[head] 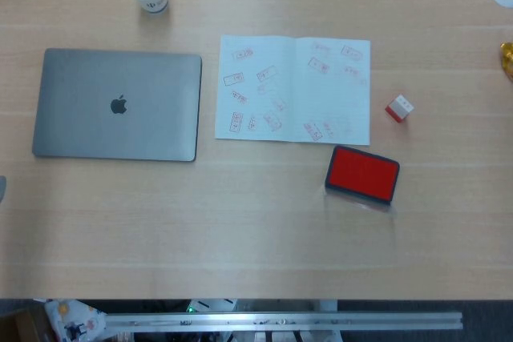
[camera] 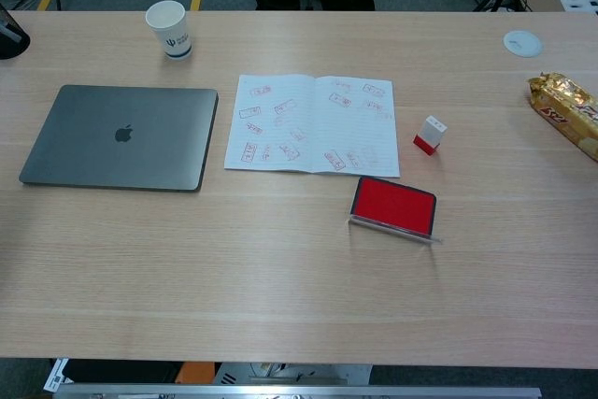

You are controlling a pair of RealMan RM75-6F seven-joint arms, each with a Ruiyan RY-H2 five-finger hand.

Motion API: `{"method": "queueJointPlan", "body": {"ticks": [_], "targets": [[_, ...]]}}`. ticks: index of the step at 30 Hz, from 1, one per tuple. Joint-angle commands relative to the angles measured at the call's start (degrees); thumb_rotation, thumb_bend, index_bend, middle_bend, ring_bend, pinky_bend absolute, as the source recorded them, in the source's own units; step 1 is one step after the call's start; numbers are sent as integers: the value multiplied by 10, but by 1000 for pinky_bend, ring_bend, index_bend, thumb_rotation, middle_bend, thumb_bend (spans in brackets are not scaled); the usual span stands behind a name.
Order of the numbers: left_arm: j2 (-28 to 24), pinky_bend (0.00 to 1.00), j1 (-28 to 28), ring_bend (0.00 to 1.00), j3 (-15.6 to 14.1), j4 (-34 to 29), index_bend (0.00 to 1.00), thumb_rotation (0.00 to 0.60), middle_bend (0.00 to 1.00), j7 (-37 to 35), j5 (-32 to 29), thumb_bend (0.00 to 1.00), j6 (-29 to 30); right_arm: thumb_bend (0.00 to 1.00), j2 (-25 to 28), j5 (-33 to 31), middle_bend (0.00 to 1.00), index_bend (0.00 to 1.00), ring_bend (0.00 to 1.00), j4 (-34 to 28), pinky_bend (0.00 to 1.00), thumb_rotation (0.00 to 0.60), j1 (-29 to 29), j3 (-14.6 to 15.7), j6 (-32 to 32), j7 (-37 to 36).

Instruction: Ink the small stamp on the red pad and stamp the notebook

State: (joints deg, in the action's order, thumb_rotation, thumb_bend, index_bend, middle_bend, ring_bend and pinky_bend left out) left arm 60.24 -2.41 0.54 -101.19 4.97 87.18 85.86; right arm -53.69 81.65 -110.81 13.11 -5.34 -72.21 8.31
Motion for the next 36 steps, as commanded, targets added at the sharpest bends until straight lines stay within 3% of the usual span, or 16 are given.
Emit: {"method": "queueJointPlan", "body": {"ticks": [1, 5, 13, 26, 36], "targets": [[1, 182, -1, 238, -1, 2, 164, 600, 240, -1, 1, 300, -1, 203, -19, -67, 427, 559, 327, -17, 277, 600, 45, -23, 53, 70], [1, 182, -1, 238, -3, 5, 164, 600, 240, -4, 2, 300, -4, 181, -66, -132, 427, 559, 327, 8, 277, 600, 87, -40, 89, 118], [1, 182, 0, 238, -6, 8, 164, 600, 240, -7, 4, 301, -3, 147, -156, -228, 423, 559, 309, 72, 277, 600, 155, -46, 127, 218], [7, 182, -7, 238, -9, 10, 164, 600, 240, -5, 4, 300, -17, 75, -263, -323, 408, 558, 295, 191, 277, 600, 222, -40, 136, 310], [5, 182, -7, 238, -10, 11, 164, 600, 240, -7, 3, 300, -18, 126, -312, -385, 389, 537, 267, 237, 277, 600, 263, -24, 160, 363]]}}
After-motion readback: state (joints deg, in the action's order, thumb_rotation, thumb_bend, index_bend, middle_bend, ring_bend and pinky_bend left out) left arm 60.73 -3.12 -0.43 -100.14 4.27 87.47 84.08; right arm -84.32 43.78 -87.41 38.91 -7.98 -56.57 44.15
